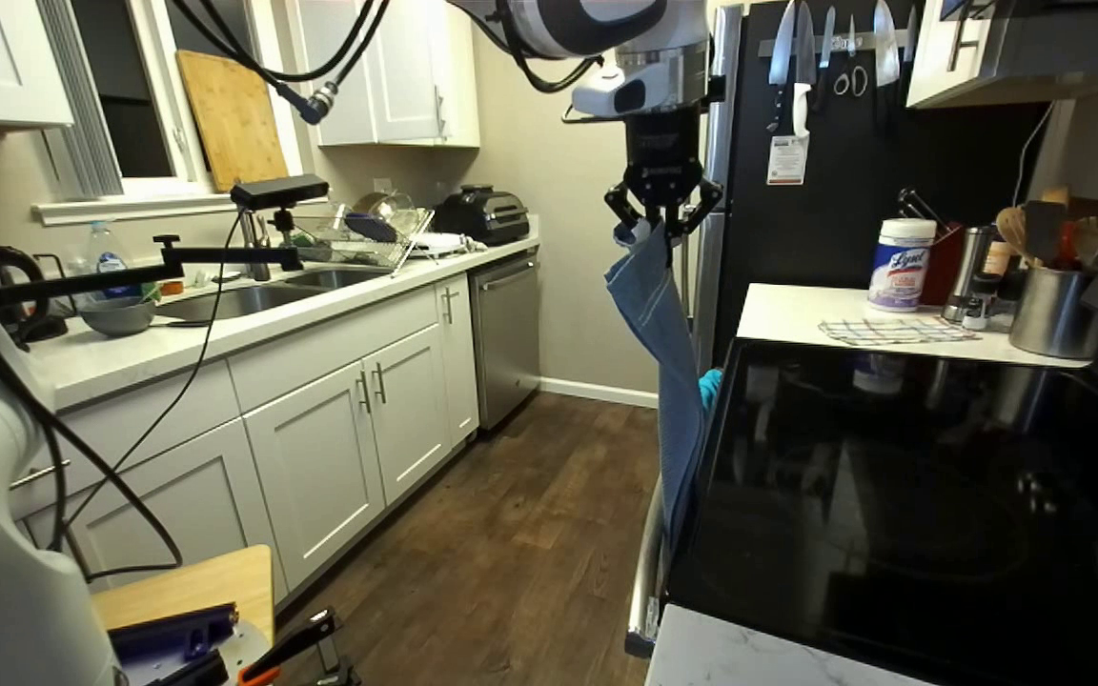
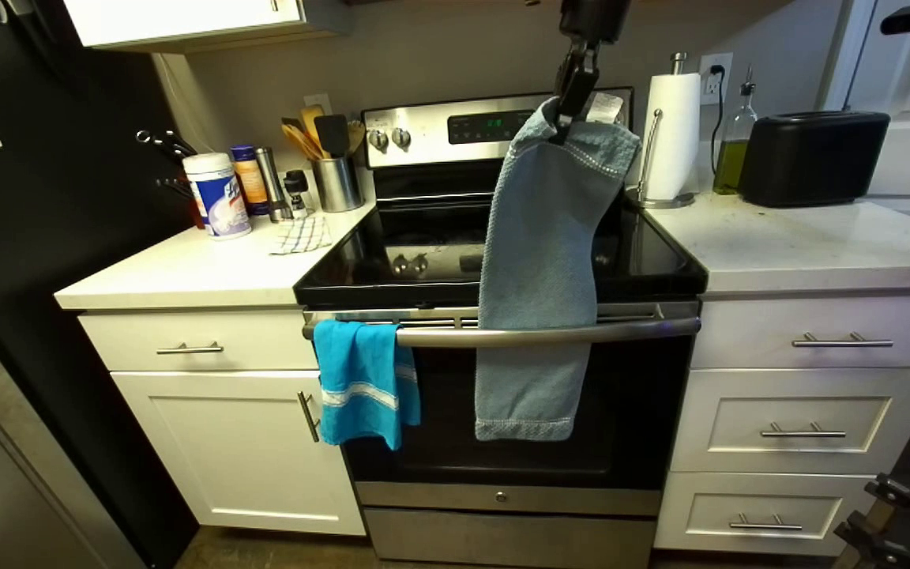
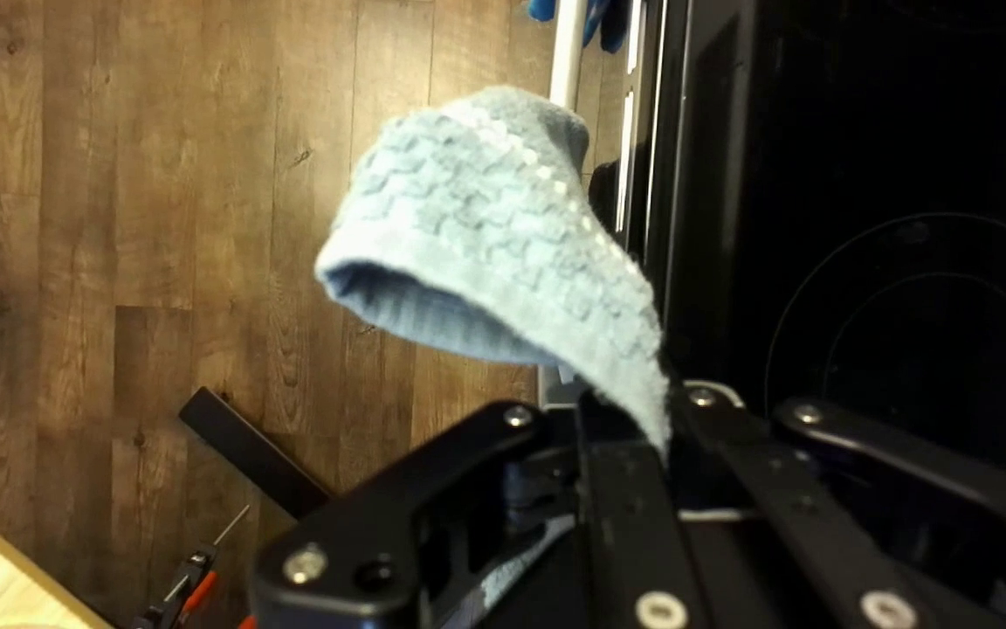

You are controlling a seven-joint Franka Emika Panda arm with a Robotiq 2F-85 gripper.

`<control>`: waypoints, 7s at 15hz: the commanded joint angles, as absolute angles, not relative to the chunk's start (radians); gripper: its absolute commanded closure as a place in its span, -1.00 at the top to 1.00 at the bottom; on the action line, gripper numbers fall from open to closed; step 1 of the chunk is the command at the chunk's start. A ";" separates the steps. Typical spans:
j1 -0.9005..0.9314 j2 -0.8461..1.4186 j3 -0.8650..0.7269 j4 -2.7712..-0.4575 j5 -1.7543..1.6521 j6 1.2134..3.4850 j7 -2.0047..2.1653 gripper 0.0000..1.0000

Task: Hang the light blue towel on the handle of the oven door.

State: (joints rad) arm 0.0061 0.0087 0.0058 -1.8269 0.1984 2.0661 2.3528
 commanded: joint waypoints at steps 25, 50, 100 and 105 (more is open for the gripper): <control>0.150 0.095 0.132 -1.963 0.234 1.926 2.008 -0.95; 0.244 0.438 0.101 -1.770 0.098 1.863 2.028 -0.95; 0.327 0.475 -0.008 -2.246 0.029 2.620 2.054 0.87; 0.318 0.408 -0.013 -2.344 0.021 2.709 2.021 1.00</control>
